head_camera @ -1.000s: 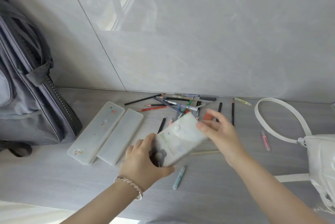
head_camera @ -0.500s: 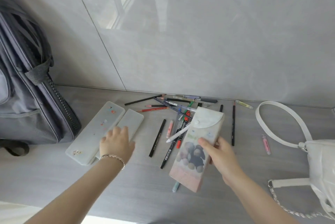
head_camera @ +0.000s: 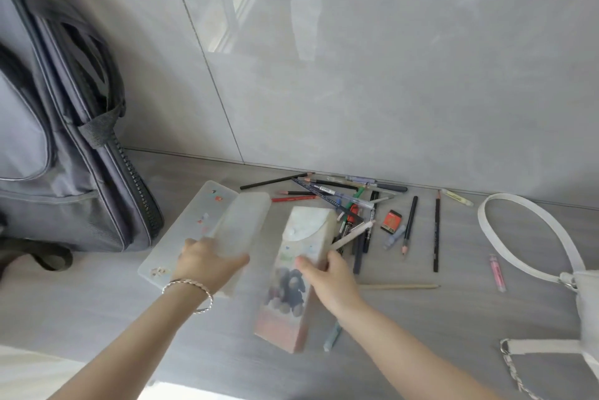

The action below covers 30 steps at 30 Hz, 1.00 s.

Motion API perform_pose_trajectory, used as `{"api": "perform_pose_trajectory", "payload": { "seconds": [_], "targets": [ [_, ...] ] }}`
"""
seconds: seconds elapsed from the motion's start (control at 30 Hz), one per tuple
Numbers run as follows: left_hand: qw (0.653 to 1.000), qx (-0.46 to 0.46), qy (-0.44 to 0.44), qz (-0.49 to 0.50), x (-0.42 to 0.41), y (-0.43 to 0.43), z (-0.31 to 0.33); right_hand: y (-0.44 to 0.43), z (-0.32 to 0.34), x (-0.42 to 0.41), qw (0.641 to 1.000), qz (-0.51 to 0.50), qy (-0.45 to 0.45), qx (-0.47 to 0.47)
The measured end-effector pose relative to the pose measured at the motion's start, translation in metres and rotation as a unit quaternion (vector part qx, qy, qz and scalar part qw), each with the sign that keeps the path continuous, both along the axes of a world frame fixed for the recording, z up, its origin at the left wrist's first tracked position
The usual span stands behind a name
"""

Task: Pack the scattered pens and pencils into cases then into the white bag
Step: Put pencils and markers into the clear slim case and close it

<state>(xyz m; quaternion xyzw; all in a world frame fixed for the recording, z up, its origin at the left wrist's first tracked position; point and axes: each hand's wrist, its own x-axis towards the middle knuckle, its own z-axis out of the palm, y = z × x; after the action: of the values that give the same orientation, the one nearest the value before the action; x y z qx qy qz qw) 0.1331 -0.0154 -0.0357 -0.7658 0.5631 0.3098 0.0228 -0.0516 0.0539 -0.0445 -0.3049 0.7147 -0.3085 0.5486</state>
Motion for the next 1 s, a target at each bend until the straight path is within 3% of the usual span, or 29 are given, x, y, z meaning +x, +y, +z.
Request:
{"api": "perform_pose_trajectory", "payload": {
  "seconds": [0.1, 0.27, 0.33, 0.47, 0.63, 0.77, 0.93, 1.0],
  "targets": [
    [0.994, -0.028, 0.097, 0.044, 0.007, -0.006, 0.027, -0.022, -0.004, 0.042, 0.999, 0.029, -0.026, 0.023],
    [0.991, -0.04, 0.124, 0.041, 0.003, 0.001, 0.042, -0.038, 0.002, 0.067, 0.991, 0.015, -0.13, 0.042],
    [0.99, -0.033, 0.137, 0.018, -0.004, 0.009, 0.043, -0.036, 0.004, 0.059, 0.993, 0.005, -0.119, 0.013],
    [0.981, 0.027, 0.185, -0.044, -0.03, 0.029, 0.046, -0.036, 0.022, 0.022, 0.975, -0.055, -0.214, -0.016],
    [0.954, 0.033, 0.255, -0.153, -0.072, 0.047, 0.043, -0.024, 0.039, -0.028, 0.975, -0.112, -0.192, 0.01],
    [0.921, 0.038, 0.35, -0.165, -0.095, 0.056, 0.047, -0.011, 0.04, -0.058, 0.963, -0.181, -0.196, -0.043],
    [0.85, 0.187, 0.491, -0.034, -0.096, 0.062, 0.046, 0.008, -0.007, -0.077, 0.947, -0.245, -0.207, -0.008],
    [0.786, 0.284, 0.547, 0.052, -0.089, 0.063, 0.042, 0.015, -0.008, -0.083, 0.945, -0.225, -0.238, 0.004]
  ]
}}
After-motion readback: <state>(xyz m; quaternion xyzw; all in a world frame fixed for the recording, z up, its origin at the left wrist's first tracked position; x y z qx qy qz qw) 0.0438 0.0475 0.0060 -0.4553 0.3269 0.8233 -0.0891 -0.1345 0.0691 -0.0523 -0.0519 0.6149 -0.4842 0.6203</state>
